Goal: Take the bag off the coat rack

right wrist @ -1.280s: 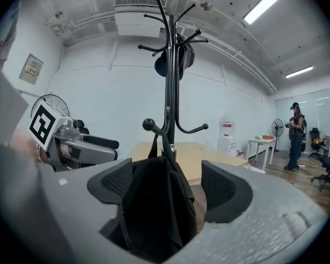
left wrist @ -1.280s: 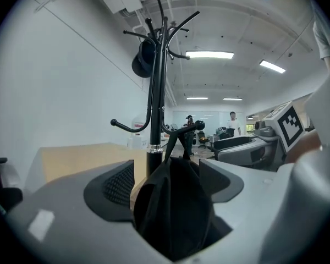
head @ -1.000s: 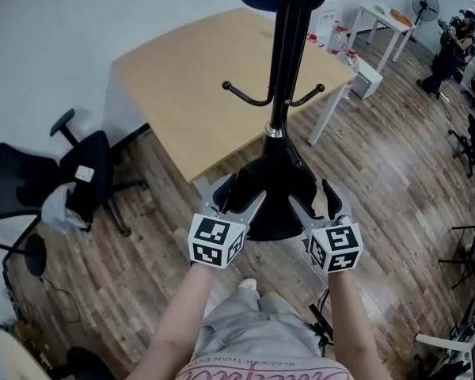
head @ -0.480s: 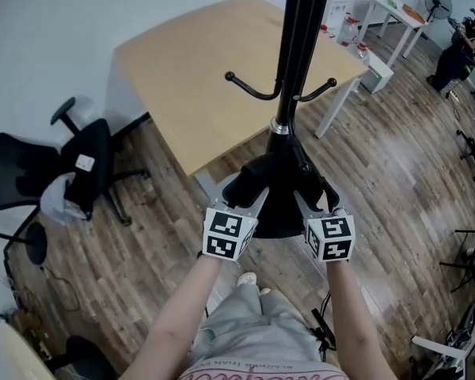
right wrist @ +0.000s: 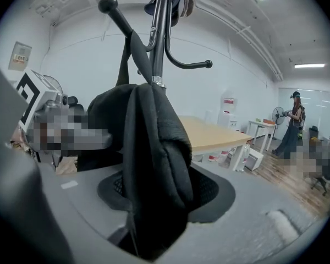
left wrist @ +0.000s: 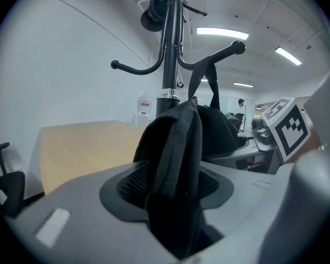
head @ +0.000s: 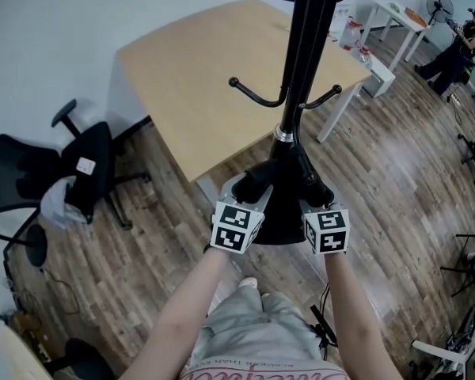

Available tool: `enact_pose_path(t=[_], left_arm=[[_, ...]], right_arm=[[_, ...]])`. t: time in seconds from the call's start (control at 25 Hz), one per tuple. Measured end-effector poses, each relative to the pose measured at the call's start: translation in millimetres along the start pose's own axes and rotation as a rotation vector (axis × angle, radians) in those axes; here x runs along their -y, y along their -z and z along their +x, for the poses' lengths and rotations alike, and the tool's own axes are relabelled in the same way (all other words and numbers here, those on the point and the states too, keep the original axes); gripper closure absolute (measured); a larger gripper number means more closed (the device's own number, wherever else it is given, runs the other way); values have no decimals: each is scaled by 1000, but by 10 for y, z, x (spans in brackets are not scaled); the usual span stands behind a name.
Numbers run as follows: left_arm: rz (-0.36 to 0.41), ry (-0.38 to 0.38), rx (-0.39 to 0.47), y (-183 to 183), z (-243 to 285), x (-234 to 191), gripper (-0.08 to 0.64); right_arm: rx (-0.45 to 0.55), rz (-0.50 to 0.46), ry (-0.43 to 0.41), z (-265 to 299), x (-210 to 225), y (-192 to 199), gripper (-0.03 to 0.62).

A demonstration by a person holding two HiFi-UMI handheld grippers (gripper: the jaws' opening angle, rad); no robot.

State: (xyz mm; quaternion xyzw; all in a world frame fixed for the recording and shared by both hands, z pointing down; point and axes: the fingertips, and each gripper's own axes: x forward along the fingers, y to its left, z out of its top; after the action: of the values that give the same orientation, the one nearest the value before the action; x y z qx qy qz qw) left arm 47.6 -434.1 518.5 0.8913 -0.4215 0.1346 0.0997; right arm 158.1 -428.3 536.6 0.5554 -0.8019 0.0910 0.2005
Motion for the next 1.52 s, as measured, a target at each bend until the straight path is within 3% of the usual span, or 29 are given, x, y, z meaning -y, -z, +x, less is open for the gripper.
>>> enact_pose_path(t=[0.2, 0.36, 0.72, 1.52], left_arm=[[-5, 11, -12, 52, 103, -43, 352], [-40, 26, 13, 35, 95, -65, 412], [-57, 145, -5, 9, 36, -35, 460], [-66, 141, 53, -274, -480, 302, 479]], right_arm=[[-1, 7, -15, 101, 9, 8, 383], [9, 8, -24, 96, 12, 6, 414], [27, 66, -119, 16, -26, -23, 481], [93, 85, -116, -601, -181, -257, 492]])
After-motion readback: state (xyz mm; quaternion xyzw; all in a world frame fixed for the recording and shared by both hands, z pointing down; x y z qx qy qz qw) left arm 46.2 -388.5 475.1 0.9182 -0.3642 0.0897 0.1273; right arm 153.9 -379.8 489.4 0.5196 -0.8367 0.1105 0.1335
